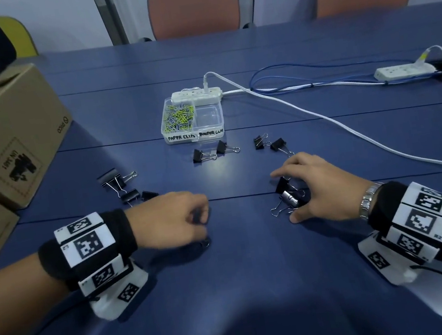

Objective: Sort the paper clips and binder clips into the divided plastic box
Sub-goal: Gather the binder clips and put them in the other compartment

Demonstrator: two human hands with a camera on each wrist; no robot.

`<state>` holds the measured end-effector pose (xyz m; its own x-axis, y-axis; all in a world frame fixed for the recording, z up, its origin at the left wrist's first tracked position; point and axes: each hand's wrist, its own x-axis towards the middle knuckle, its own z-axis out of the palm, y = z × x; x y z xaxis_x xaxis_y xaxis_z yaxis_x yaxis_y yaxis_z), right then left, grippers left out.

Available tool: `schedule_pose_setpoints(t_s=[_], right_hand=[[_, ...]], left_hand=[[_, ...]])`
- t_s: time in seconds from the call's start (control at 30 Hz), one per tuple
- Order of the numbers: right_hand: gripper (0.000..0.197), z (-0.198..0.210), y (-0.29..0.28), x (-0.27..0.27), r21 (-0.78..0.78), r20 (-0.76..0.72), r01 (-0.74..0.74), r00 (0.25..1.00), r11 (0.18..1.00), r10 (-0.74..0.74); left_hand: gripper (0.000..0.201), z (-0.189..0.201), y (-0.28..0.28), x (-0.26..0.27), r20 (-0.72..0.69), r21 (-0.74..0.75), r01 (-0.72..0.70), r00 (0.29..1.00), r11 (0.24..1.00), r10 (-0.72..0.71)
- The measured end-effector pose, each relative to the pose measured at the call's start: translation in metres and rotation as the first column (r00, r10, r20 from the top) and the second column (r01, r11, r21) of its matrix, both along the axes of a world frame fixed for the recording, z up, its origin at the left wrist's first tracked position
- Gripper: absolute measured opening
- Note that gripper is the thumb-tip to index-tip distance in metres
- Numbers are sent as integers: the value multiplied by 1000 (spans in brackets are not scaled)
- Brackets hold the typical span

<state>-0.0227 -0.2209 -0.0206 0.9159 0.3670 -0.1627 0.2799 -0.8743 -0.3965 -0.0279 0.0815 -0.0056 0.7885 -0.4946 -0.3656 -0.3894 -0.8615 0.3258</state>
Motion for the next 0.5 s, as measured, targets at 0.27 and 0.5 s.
schedule_pose_setpoints(t_s=[0.27, 0.5], right_hand=[[66, 6, 5, 7, -91, -40, -46, 998, 995, 42], [49, 14, 17, 16, -99, -106, -74, 992, 992, 64]], left_hand=[[28, -3, 5, 5, -23, 10, 28, 999, 1000, -27], [28, -4, 3, 11, 17, -37, 4, 1000, 999, -3]])
